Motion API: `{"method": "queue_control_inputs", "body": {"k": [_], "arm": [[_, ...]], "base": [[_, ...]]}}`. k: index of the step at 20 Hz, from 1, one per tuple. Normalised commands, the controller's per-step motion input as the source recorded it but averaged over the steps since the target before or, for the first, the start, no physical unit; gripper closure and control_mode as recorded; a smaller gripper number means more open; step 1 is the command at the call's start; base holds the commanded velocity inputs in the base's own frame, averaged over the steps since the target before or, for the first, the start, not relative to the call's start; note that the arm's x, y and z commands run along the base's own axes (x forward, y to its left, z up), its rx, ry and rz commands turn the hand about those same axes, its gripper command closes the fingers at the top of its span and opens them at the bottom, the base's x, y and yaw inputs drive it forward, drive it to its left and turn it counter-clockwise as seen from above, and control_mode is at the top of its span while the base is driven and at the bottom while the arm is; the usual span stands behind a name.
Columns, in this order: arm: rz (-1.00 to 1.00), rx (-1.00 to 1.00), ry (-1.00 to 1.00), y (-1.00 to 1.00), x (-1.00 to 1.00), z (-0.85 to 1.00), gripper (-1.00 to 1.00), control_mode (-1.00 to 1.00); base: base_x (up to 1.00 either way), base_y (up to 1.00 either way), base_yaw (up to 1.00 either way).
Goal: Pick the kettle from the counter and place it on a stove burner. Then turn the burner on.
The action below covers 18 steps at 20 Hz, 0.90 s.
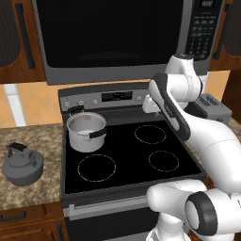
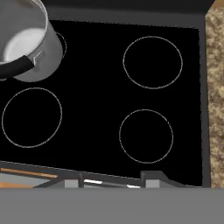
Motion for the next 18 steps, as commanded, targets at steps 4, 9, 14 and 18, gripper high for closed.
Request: {"method": "queue_control_inputs", "body": {"k": [4, 9, 14, 18], "arm": [[0.0, 0.0, -0.01, 0.0, 0.0, 0.0, -1.0, -1.0], [0.0, -0.02, -0.12, 0.76, -0.17, -0.16, -1.0, -1.0], [0.0, -0.03, -0.16, 1.0, -0.31, -0.08, -1.0, -1.0], [0.0, -0.05, -0.05, 1.0, -0.18, -0.01, -1.0, -1.0]], "base": [[0.0, 0.0, 0.0], [0.0, 0.0, 0.0], [0.0, 0.0, 0.0], [0.0, 0.0, 0.0]]}}
